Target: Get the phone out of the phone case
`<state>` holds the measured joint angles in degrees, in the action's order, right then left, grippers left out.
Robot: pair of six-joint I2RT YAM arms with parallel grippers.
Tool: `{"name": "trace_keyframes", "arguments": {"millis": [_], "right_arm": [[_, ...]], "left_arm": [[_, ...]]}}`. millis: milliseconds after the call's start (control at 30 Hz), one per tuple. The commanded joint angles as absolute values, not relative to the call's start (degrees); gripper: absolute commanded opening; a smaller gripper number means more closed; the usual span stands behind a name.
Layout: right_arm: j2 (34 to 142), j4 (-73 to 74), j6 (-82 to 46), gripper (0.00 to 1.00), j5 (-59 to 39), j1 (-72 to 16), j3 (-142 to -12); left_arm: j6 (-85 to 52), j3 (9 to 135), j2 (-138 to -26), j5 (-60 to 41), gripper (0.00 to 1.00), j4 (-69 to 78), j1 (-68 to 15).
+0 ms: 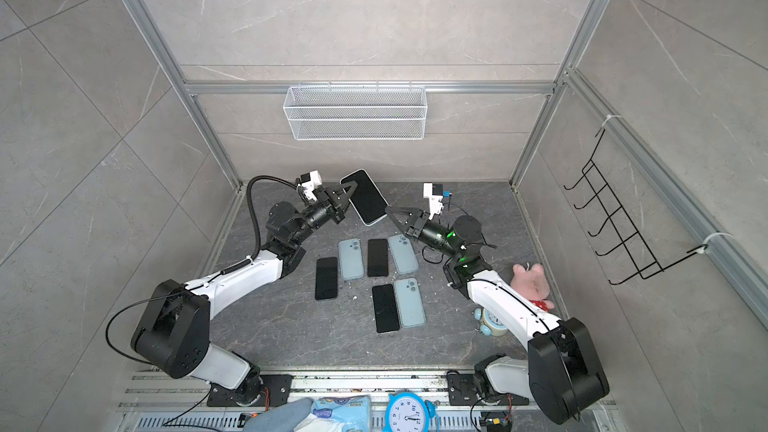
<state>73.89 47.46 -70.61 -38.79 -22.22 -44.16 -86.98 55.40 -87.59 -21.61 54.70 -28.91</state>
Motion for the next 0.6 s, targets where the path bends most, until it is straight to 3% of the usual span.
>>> {"name": "trace_keyframes", "arguments": {"millis": [0, 133, 400, 567], "right_arm": [[74.6, 51.6, -71.5, 0.14, -38.5, -22.5, -43.0], [75.6, 57.6, -74.9, 0.07, -36.4, -22.5, -41.2], [86.3, 82.5, -90.4, 0.03, -30.5, -22.5, -40.8], [90.8, 84.1, -94.0, 0.00, -26.6, -22.6, -42.7]], "left_arm": [[-86.3, 57.7, -86.7, -21.9, 0.00, 62.3, -29.2], [-88.0, 57.8, -87.7, -21.5, 0.00, 66.7, -29.2], [-92.7, 63.1, -91.6, -21.6, 0.00, 76.1, -29.6], [-94.0, 67.6, -92.5, -21.2, 0.00, 79.5, -30.0]]}}
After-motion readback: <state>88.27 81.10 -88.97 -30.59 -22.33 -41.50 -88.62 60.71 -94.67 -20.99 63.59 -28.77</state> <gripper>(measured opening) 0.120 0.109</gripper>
